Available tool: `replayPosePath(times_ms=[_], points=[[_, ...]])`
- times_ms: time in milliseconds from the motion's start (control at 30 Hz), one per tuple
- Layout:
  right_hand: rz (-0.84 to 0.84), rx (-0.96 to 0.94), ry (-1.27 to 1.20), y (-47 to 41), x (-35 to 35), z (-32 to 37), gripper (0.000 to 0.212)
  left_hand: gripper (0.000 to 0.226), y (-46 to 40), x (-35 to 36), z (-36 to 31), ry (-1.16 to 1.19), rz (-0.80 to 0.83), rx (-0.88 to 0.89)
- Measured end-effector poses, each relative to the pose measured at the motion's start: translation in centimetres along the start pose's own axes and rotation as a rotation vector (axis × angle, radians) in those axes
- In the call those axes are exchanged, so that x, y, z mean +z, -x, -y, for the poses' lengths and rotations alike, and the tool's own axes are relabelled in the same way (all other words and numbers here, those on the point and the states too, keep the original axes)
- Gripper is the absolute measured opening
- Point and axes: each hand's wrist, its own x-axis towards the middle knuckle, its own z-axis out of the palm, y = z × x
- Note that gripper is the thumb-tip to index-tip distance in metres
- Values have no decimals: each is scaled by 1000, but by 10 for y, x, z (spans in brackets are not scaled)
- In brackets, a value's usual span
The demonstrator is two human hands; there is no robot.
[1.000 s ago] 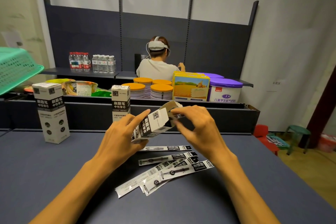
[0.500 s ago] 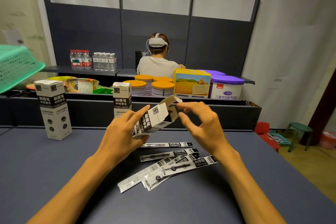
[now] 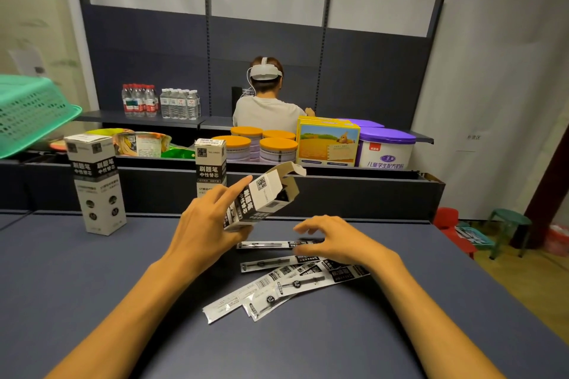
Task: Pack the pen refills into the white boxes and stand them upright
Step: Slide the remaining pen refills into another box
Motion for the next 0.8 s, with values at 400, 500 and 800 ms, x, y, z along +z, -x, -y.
replayPosePath(times_ms=[400, 500, 800], points=[[42, -35, 102, -6, 10, -6, 48, 94, 0, 0, -1, 8, 4, -2], [-2, -37, 65, -6, 12, -9, 37, 94, 0, 1, -1, 15, 5, -1], [-8, -46, 78, -6, 14, -8, 41, 94, 1, 0, -1, 24, 1, -1]])
